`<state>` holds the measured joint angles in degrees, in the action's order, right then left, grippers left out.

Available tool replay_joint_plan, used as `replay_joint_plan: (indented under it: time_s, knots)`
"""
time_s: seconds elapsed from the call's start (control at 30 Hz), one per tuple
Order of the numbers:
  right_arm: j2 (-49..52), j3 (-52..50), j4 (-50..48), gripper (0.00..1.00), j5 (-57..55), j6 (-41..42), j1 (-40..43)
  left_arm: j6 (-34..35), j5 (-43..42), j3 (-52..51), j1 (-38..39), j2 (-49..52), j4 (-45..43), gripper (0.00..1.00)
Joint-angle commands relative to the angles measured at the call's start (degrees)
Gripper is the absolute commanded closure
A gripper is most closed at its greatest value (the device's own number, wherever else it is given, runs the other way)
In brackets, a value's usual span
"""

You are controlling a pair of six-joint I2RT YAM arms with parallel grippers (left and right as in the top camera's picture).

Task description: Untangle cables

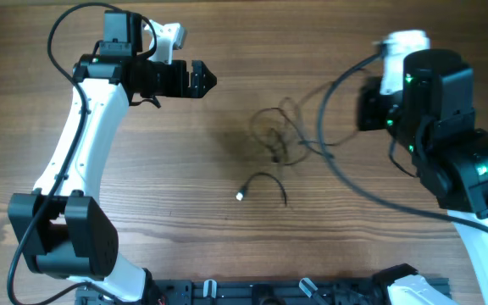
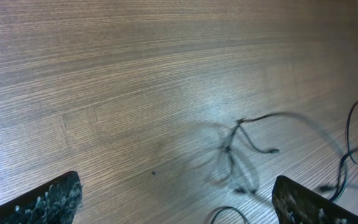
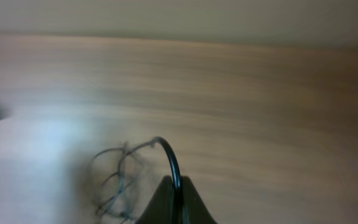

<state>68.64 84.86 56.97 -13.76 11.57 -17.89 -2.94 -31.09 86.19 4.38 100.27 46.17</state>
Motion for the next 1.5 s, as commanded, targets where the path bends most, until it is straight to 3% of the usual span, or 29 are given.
replay_joint_plan:
  time_s: [0.0,0.13,0.23,0.33,0.47,0.67,0.97,1.03,1.1,1.17,1.37,1.47]
  knots:
    - [0.59,0.31,6.95,0.96,-26.84,14.05,6.62,-1.29,0.09,-0.07,0.00,-0.87,0.42,0.00]
    - [5.29,0.26,5.42,0.96,-12.72,11.52,10.82,-1.33,-2.34,-0.07,0.74,-0.87,1.73,0.00]
    - [10.62,0.26,-0.50,0.96,8.15,1.46,10.62,-5.16,-6.01,-0.07,2.14,-0.85,2.16,0.00]
    - [13.57,0.26,-6.93,0.96,22.93,-1.05,9.55,-5.86,-7.02,-0.07,3.80,-0.04,2.25,0.00]
    - [13.46,0.31,-10.54,0.96,20.81,1.92,6.95,-5.90,-10.10,-0.07,4.79,2.14,2.29,0.00]
    - [13.55,0.31,-11.10,0.96,25.75,-0.66,6.80,-7.23,-11.69,-0.07,9.88,5.53,0.94,0.00]
    - [13.49,0.31,-11.28,0.96,25.73,0.61,6.82,-7.15,-11.98,-0.07,22.62,13.66,-13.16,0.01]
    - [13.49,0.31,-11.19,0.96,25.73,0.59,6.82,-7.15,-12.07,-0.07,24.28,16.65,-16.20,0.08]
    - [13.49,0.31,-11.26,0.96,25.70,0.55,6.82,-7.13,-12.79,-0.07,24.81,18.10,-17.70,0.12]
    - [13.49,0.31,-11.13,0.96,25.70,0.57,6.82,-7.10,-14.25,-0.07,25.27,19.58,-19.41,0.06]
    - [13.29,0.31,-11.19,0.96,25.73,0.59,6.82,-6.93,-14.49,-0.07,25.86,21.79,-23.08,0.20]
    - [13.22,0.31,-11.15,0.96,25.92,0.63,6.82,-6.91,-14.51,-0.07,25.90,21.79,-25.07,0.17]
